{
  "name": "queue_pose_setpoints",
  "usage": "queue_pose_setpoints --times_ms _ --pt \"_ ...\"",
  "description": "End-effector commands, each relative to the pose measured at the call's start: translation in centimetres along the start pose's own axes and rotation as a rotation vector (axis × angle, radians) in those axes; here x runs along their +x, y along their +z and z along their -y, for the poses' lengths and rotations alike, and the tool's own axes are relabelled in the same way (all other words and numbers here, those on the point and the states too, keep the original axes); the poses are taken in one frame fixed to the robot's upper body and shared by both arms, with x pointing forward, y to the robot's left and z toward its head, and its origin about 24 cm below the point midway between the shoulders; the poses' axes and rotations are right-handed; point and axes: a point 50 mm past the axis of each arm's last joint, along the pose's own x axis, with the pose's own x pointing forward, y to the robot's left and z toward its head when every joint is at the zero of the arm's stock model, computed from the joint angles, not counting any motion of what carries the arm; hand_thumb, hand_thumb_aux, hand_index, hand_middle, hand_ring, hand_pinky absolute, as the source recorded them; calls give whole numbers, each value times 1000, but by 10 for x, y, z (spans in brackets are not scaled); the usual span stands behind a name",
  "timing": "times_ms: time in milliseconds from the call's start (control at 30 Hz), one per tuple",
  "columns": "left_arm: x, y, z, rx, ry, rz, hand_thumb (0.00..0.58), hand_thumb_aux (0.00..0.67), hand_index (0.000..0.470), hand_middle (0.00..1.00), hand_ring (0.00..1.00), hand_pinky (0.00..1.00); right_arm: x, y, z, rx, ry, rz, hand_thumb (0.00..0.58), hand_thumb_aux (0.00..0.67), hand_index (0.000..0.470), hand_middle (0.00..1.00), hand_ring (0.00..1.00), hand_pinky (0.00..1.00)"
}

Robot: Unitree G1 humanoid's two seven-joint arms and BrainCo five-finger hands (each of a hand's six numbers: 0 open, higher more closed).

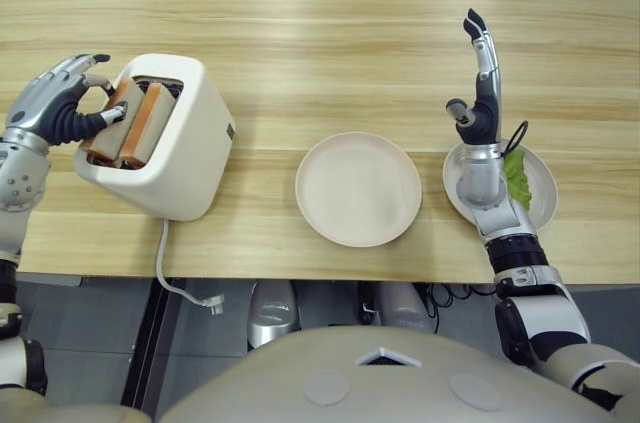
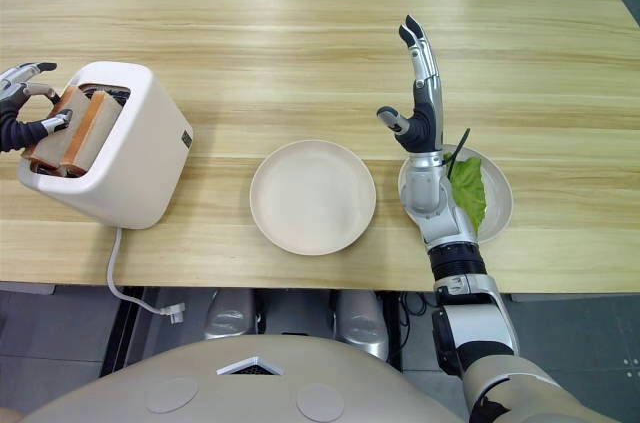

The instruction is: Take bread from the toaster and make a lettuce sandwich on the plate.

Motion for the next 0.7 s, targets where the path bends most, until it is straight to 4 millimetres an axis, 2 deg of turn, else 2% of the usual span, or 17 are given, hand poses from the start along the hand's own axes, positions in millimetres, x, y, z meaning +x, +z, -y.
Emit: queue_pose_setpoints --times_ms 33,167,300,333,367,433,567,700 --pt "6 20 0 -62 4 82 580 670 460 0 0 0 -1 -1 1 -5 3 -15 0 0 0 0 0 0" --pt "14 30 -4 -118 -13 106 580 670 460 0 0 0 0 0 -2 -2 6 -15 0 0 0 0 0 0" --pt "26 30 -22 -188 -38 88 580 670 460 0 0 0 1 1 -4 3 8 -12 0 0 0 0 0 0" --pt "29 29 -27 -203 -54 83 580 670 460 941 941 941 1 2 -4 3 9 -11 0 0 0 0 0 0" --pt "32 27 -31 -210 -70 74 580 670 460 1000 1000 1000 1 2 -5 3 10 -10 0 0 0 0 0 0" --pt "34 23 -37 -216 -90 57 580 670 460 1000 1000 1000 2 4 -7 8 14 -6 0 0 0 0 0 0" --pt "41 16 -63 -206 -79 37 580 670 460 1000 1000 1000 2 5 -8 12 17 -5 0 0 0 0 0 0" --pt "49 18 -96 -189 -37 49 580 670 460 1000 1000 1000 2 6 -9 14 18 -5 0 0 0 0 0 0"
